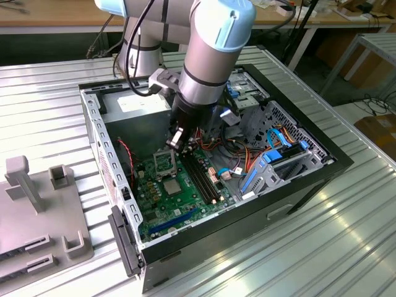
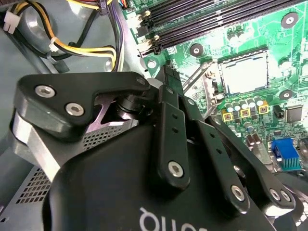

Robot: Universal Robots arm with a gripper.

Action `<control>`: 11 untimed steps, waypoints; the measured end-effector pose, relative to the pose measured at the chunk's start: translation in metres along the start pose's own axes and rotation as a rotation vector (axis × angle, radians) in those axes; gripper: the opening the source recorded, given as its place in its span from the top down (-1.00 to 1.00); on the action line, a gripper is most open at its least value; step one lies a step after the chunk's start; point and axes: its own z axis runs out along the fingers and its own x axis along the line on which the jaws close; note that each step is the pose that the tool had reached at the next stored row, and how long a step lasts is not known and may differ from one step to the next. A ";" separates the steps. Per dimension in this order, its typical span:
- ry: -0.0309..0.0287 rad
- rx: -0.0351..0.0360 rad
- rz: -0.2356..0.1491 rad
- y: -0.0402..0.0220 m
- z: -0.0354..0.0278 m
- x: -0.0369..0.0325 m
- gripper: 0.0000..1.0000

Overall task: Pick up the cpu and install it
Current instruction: 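Close the cpu cover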

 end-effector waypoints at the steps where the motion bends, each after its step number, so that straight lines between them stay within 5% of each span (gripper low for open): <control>1: 0.0022 0.0028 0.000 0.0001 -0.0005 0.0000 0.79; 11: 0.0286 0.0356 0.000 0.0005 -0.0046 0.0000 0.79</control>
